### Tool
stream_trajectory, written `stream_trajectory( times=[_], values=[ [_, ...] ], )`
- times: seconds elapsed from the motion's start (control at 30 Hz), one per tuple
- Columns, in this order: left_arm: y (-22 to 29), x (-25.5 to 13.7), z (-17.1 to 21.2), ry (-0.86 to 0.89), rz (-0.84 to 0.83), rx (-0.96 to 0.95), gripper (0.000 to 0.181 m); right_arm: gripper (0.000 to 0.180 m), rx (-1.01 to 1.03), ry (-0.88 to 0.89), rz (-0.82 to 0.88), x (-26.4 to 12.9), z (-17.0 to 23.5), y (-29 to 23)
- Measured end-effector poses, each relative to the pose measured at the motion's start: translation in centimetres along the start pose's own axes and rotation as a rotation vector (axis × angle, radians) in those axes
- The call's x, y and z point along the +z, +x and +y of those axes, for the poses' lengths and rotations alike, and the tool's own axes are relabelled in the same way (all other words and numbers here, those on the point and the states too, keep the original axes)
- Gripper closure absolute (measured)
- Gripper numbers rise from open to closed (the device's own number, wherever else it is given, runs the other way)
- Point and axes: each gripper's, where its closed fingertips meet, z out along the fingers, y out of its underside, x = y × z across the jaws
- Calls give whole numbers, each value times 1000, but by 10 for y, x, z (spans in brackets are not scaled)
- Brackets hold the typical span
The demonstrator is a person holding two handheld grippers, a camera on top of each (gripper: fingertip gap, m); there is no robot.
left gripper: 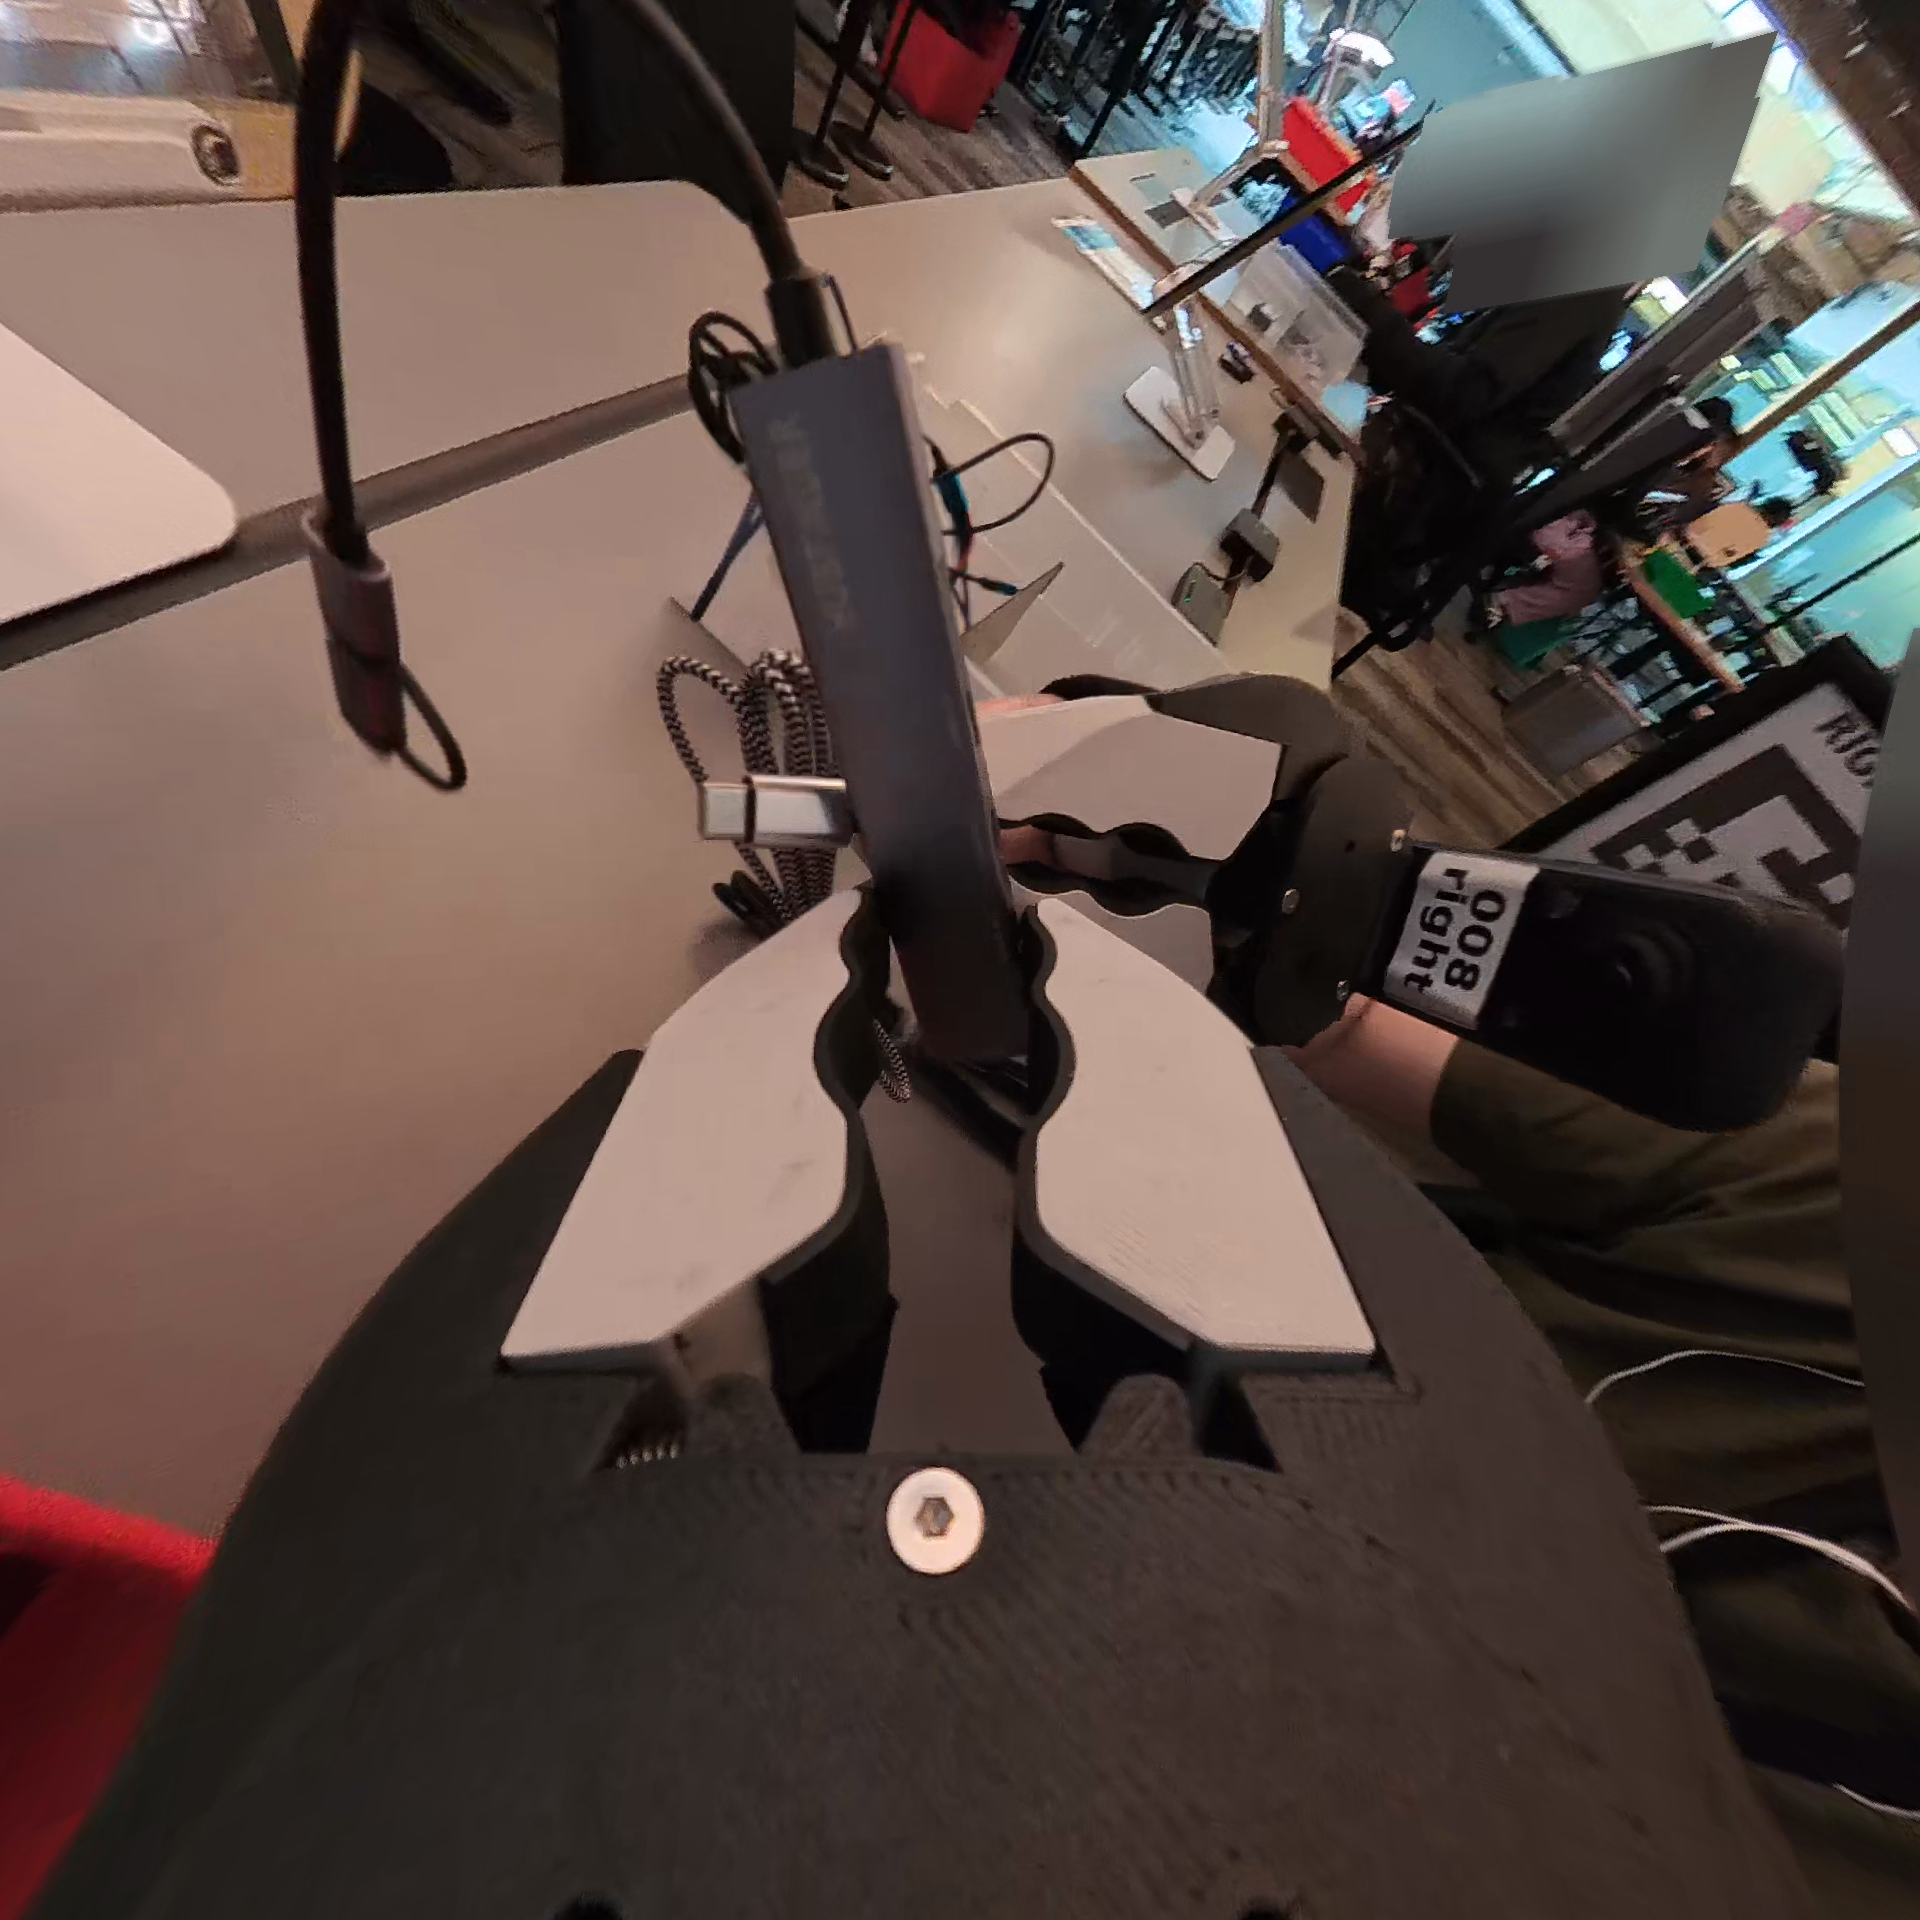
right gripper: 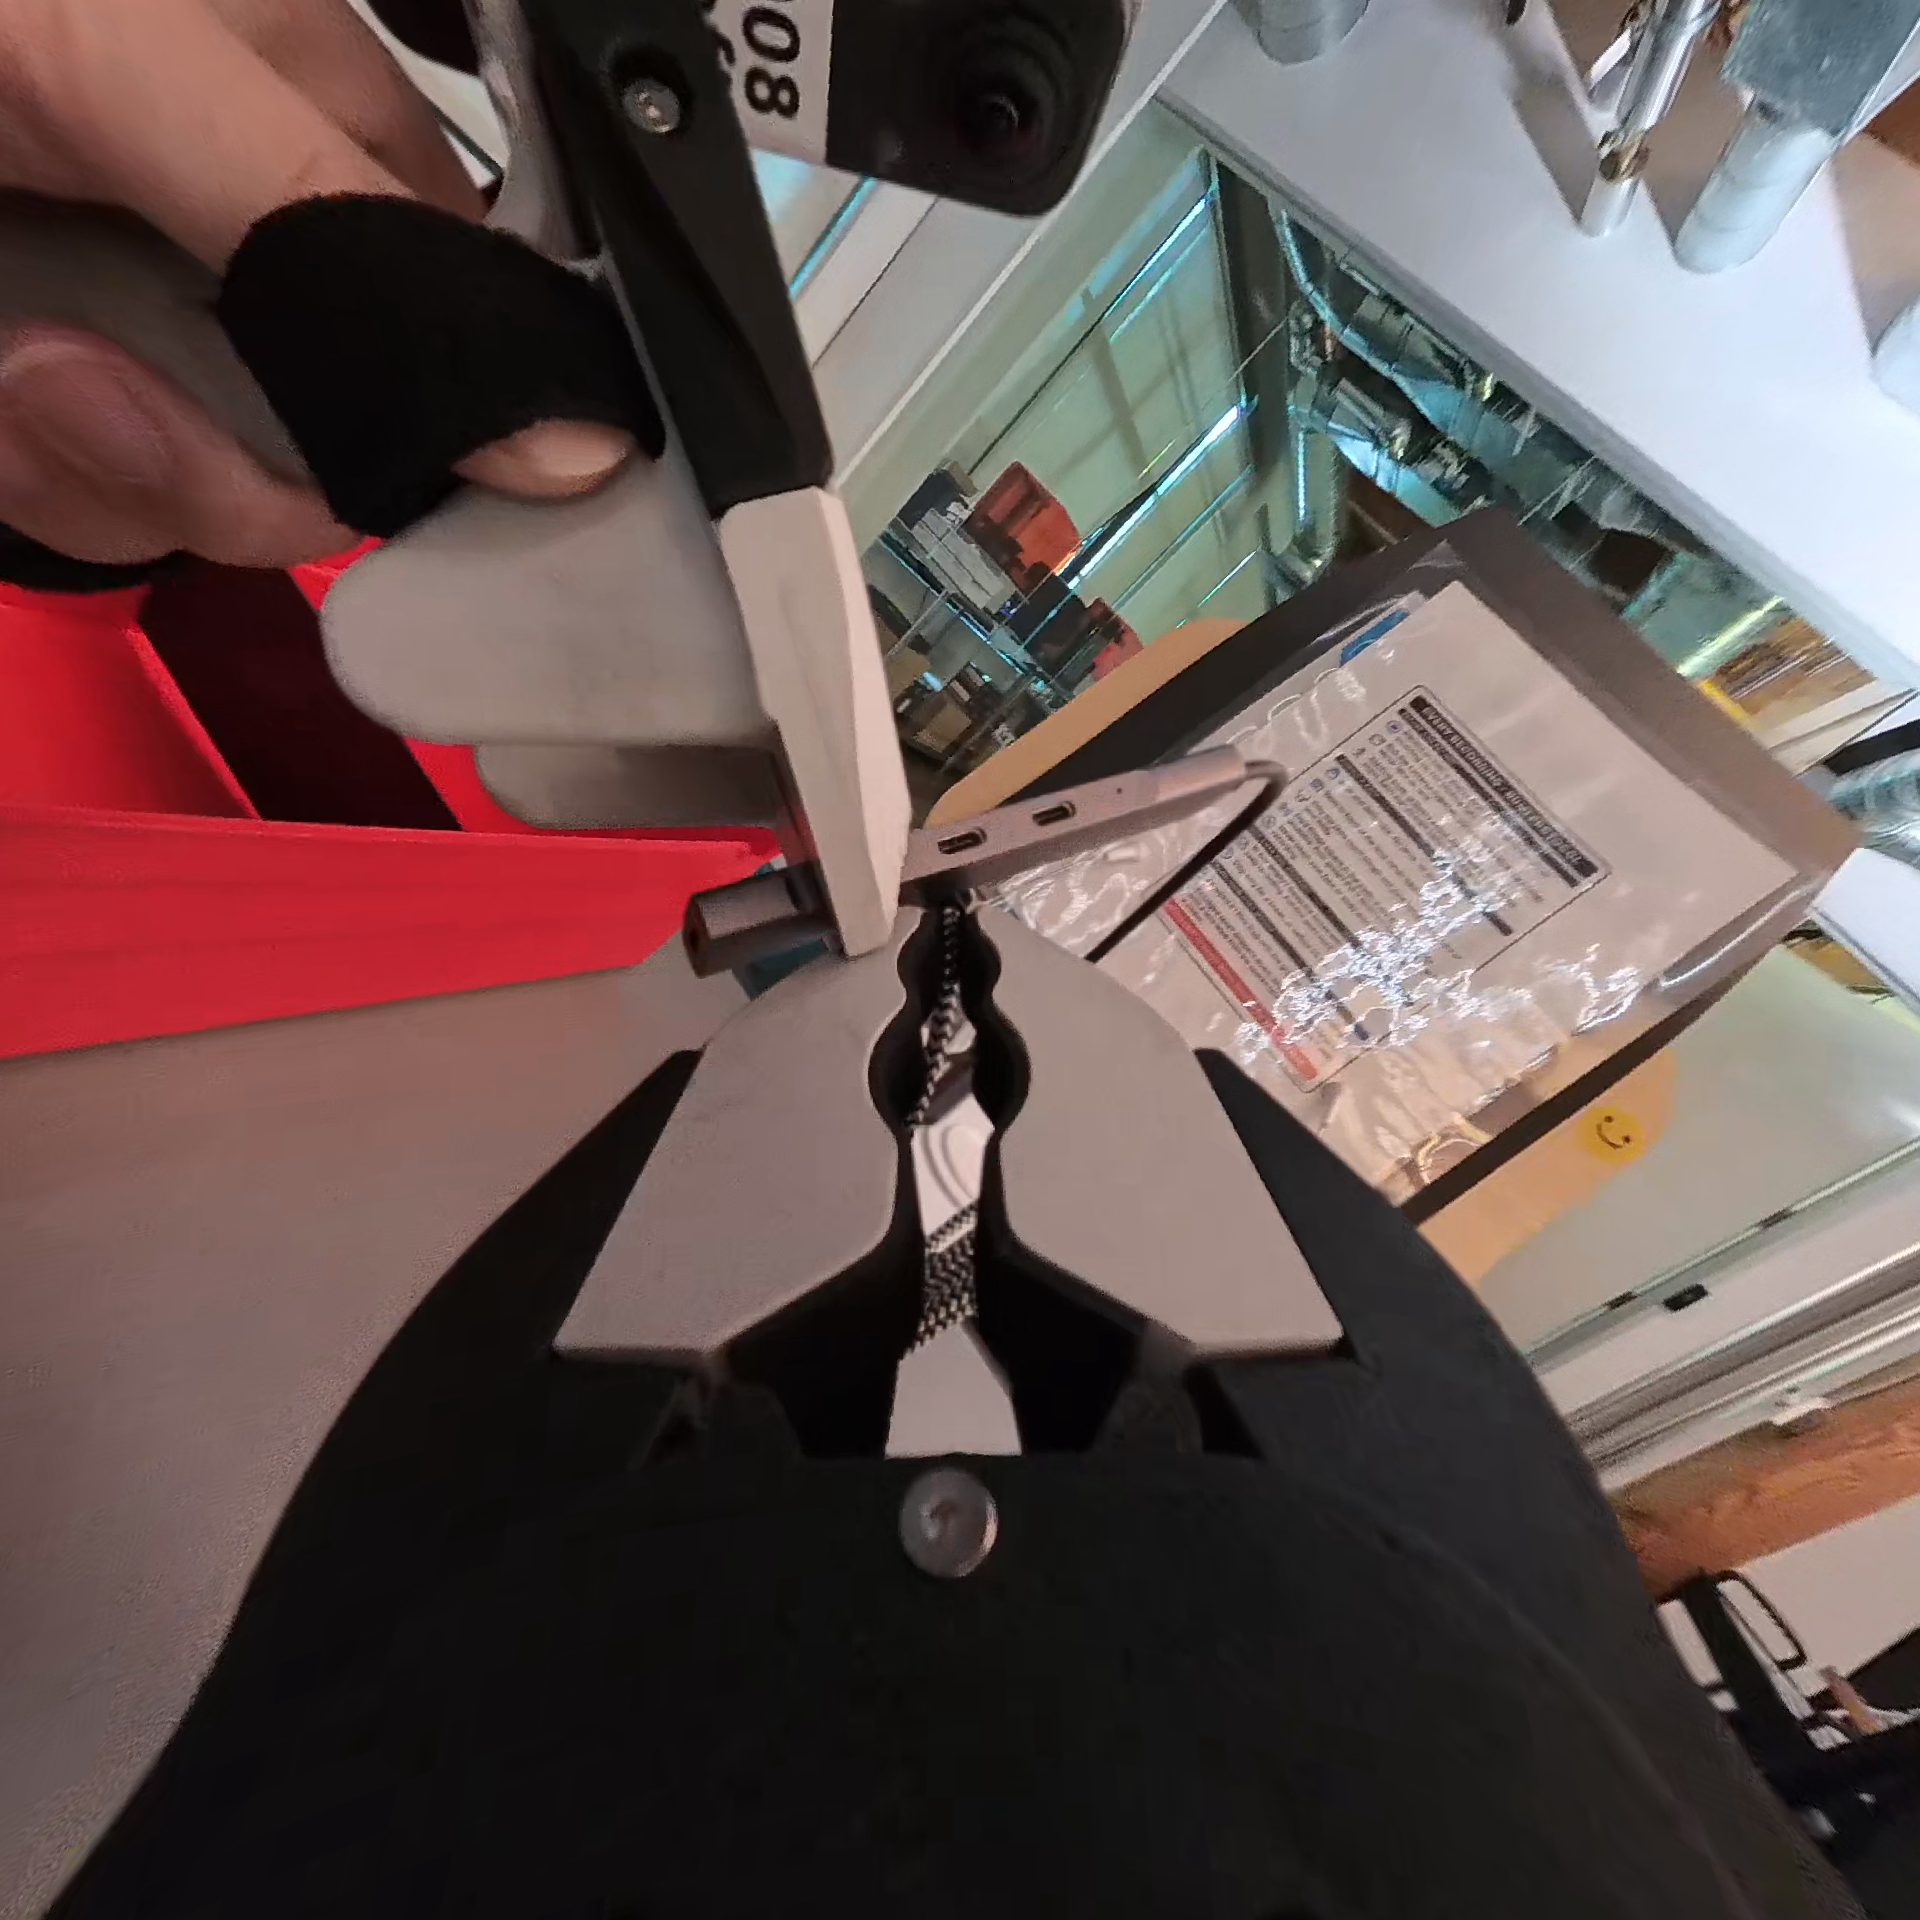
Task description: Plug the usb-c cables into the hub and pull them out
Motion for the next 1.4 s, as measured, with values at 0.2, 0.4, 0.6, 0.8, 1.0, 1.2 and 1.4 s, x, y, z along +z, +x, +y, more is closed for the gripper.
stream_trajectory(
  times=[0.2, 0.4, 0.6, 0.8, 1.0, 1.2, 1.4],
  values=[
    [0, 2, -11, 52, -3, 104, 158, 177, -23, -2, 8, 0, 2, 9],
    [15, -3, -23, 133, 49, 152, 158, 177, -39, -41, -6, 2, 9, 19],
    [-9, -27, -37, 223, -92, 178, 158, 176, -54, -16, 17, -10, -1, 48],
    [-16, -28, -40, 271, -77, 131, 159, 177, -119, -53, -24, -21, -19, 51],
    [-17, -27, -40, 286, -25, 86, 158, 177, 53, -71, -67, -20, -16, 52],
    [-14, -24, -41, 278, -61, 121, 158, 176, 101, -71, -87, -21, -17, 51],
    [-9, -26, -43, 309, 17, 73, 158, 177, 134, -161, -162, -15, -1, 40]
  ],
)
